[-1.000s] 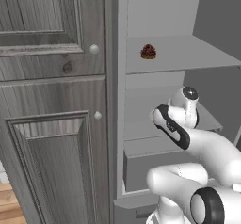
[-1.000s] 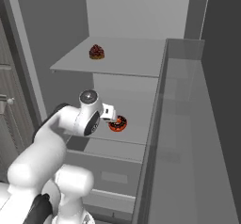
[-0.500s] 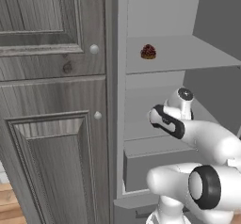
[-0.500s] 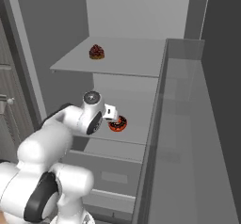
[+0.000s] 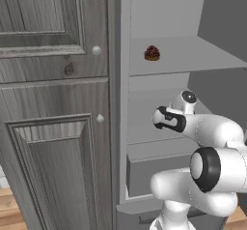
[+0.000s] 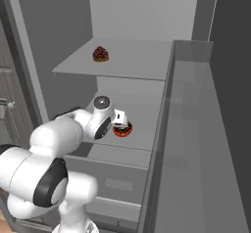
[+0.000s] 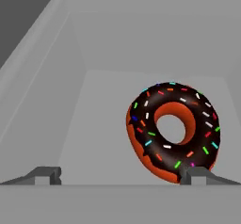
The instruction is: Take the cake and donut from the fridge and place them on the empty tray on the dining counter.
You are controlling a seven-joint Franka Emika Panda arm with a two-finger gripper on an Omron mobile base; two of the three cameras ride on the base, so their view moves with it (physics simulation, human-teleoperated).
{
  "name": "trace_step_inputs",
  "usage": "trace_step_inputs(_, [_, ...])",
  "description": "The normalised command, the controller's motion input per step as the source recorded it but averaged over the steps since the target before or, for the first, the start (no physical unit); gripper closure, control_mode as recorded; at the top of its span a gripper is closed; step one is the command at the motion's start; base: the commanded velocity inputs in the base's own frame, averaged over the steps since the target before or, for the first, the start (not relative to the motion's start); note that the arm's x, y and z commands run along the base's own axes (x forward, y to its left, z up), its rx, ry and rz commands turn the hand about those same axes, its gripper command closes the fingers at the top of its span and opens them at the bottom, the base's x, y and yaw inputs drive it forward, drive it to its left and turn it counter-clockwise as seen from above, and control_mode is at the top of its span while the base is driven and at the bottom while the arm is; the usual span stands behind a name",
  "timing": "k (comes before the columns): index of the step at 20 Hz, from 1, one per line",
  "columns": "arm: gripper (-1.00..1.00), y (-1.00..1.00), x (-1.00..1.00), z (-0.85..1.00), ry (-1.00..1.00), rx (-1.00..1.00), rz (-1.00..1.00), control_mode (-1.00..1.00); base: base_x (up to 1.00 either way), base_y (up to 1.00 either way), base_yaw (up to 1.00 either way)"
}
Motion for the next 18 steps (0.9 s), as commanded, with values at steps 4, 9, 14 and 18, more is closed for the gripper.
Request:
trace_step_inputs(4, [-1.0, -0.08, 0.33, -0.14, 0.05, 0.0, 0.0, -1.0, 0.0, 0.0, 0.0])
trace_step_inputs(9, [-1.0, -0.03, 0.35, -0.2, 0.06, 0.0, 0.0, -1.0, 0.0, 0.0, 0.0])
trace_step_inputs(14, [-1.0, -0.01, 0.28, -0.24, 0.03, 0.0, 0.0, -1.0, 0.0, 0.0, 0.0])
trace_step_inputs(18, [-1.0, 0.0, 0.24, -0.31, 0.0, 0.0, 0.0, -1.0, 0.0, 0.0, 0.0])
